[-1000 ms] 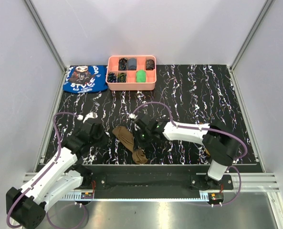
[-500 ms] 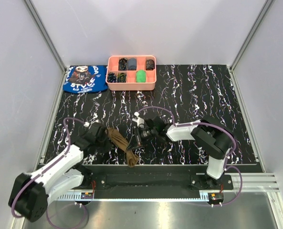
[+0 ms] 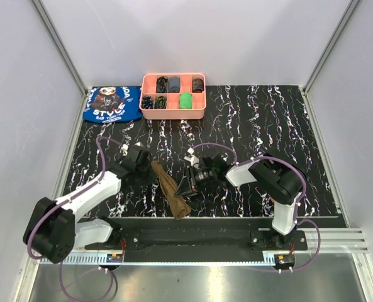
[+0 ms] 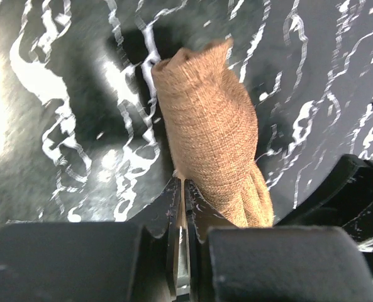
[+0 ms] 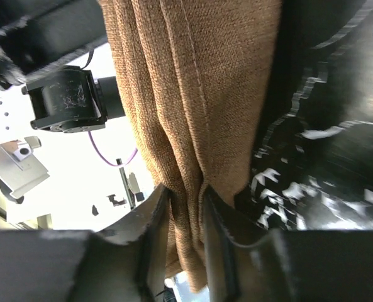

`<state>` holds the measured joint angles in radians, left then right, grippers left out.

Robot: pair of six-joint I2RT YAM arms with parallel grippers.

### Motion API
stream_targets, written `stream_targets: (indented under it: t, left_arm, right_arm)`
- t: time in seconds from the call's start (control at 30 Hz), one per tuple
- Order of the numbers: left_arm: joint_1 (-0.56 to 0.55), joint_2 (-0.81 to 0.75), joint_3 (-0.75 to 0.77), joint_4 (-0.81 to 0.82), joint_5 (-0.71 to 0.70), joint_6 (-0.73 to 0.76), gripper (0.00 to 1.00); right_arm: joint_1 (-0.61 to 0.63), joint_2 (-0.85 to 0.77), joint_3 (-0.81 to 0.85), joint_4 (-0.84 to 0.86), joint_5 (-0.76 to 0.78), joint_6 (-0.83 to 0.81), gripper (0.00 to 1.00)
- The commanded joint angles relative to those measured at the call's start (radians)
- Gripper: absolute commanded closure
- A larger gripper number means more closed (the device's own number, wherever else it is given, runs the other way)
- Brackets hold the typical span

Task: Fold the napkin into a case and place the utensils inside
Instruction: Turn over the smaller rectangle-folded napkin at the center of the board.

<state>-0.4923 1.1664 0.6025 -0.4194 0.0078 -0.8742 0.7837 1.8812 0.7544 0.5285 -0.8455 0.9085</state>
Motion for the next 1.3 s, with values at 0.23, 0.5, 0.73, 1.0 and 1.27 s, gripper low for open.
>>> stream_targets:
  t: [0.23, 0.5, 0.73, 1.0, 1.27]
  left_arm:
    - [-0.066, 0.265, 0.238, 0.129, 0.046, 0.037, 0.93]
    - [-0.084, 0.293, 0.306, 0.117, 0.038, 0.067, 0.95]
    - [-0.084, 0.225, 0.287, 0.086, 0.064, 0.093, 0.92]
    - [-0.054, 0.407, 0.37, 0.126, 0.067, 0.139, 0.93]
    - [-0.039, 0.573, 0.437, 0.151, 0.075, 0.181, 0.95]
  right_arm:
    - [-0.161, -0.137, 0.097, -0.625, 0.161, -0.383, 0.34]
    - [-0.069, -0.343, 0.198, -0.964, 0.468, -0.484, 0.26]
    - [0.133, -0.361, 0.186, -0.781, 0.484, -0.285, 0.31]
    - [0.173, -0.294, 0.067, -0.576, 0.447, -0.206, 0.52]
    - [0.173, -0.219, 0.025, -0.556, 0.591, -0.298, 0.61]
